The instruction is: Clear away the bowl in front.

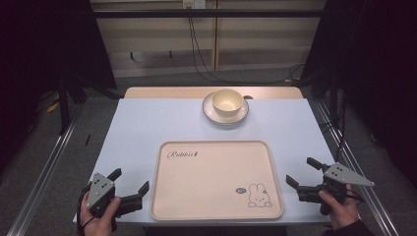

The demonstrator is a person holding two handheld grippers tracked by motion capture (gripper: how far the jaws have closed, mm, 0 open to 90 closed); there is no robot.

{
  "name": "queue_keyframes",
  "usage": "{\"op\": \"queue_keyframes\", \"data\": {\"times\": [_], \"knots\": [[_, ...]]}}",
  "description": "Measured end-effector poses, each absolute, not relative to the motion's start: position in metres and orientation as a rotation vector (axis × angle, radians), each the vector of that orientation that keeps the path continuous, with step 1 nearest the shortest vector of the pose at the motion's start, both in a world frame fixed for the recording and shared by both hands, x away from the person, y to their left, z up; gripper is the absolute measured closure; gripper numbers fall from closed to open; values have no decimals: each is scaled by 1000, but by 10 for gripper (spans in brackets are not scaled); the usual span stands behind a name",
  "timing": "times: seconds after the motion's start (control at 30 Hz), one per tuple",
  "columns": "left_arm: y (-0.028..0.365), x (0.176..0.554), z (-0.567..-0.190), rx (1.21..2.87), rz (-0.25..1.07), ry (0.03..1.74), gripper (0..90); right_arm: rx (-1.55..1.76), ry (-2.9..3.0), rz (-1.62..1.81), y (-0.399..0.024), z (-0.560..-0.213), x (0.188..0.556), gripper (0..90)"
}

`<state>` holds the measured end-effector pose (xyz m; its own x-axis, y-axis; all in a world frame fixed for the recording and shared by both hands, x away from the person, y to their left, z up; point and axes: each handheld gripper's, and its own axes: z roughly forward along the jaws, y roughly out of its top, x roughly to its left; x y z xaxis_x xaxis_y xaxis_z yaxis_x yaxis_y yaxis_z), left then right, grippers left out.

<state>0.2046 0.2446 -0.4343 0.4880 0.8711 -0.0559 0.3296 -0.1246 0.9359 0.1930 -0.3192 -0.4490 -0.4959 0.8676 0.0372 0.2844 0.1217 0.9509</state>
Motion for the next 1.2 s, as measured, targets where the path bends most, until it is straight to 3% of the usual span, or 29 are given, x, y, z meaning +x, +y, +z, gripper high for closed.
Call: {"op": "queue_keyframes", "data": {"times": [0.77,1.2], "knots": [[205,232,-426,1711,583,953,16,1067,1873,1395,-317,-450,193,45],[188,247,-419,1757,609,899,12,1072,1872,1398,-317,-450,193,34]]}}
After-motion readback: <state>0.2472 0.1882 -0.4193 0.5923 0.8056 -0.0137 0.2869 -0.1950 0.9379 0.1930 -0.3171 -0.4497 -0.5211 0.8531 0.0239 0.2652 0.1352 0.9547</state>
